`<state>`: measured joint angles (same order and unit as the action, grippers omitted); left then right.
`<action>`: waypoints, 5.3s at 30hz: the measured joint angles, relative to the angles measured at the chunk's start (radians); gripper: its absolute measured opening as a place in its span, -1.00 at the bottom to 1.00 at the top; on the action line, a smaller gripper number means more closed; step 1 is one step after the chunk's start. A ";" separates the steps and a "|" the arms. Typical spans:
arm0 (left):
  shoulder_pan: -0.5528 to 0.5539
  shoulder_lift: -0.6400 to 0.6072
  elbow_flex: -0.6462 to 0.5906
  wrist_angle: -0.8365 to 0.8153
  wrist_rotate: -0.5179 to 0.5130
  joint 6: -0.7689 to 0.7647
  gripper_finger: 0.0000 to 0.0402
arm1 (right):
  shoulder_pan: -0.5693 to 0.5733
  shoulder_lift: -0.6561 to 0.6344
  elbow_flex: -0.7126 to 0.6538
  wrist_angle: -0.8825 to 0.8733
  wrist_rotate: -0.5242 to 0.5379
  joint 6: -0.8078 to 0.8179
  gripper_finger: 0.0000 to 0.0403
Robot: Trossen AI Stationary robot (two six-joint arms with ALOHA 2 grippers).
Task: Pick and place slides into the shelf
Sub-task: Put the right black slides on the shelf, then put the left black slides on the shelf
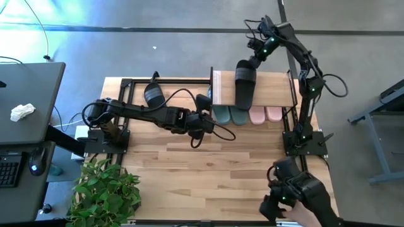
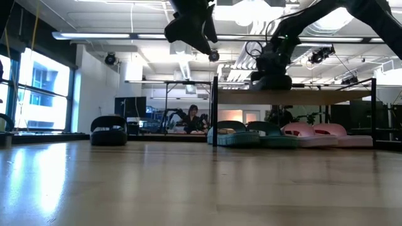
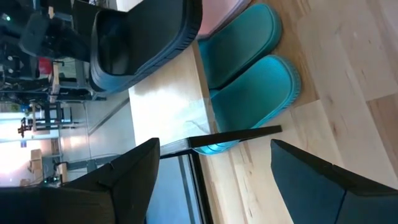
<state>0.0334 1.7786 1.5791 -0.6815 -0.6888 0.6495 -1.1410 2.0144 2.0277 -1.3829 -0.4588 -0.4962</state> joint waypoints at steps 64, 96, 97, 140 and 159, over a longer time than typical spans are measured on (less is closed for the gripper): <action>0.095 0.089 -0.370 -0.481 -0.077 -0.741 0.44 | 0.607 -0.850 -0.551 0.380 0.078 0.245 -0.15; 0.090 0.086 -0.670 -0.317 -0.036 -1.016 0.44 | 0.653 -1.127 -0.996 0.579 0.221 0.349 -0.15; 0.091 0.086 -0.670 -0.315 -0.036 -1.006 0.44 | 0.653 -1.127 -0.996 0.582 0.221 0.348 -0.15; 0.055 0.091 -0.579 -0.328 -0.094 -0.993 -0.77 | 0.733 -1.126 -0.996 0.573 0.355 0.387 -0.15; -0.095 0.089 -0.067 -0.792 -0.329 -1.054 -0.78 | 0.731 -1.283 -0.996 0.491 0.459 0.410 -0.15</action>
<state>-0.0612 1.8675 1.5123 -1.4740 -1.0182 -0.4045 -0.4097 0.7315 1.0317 -0.8918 -0.0002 -0.0858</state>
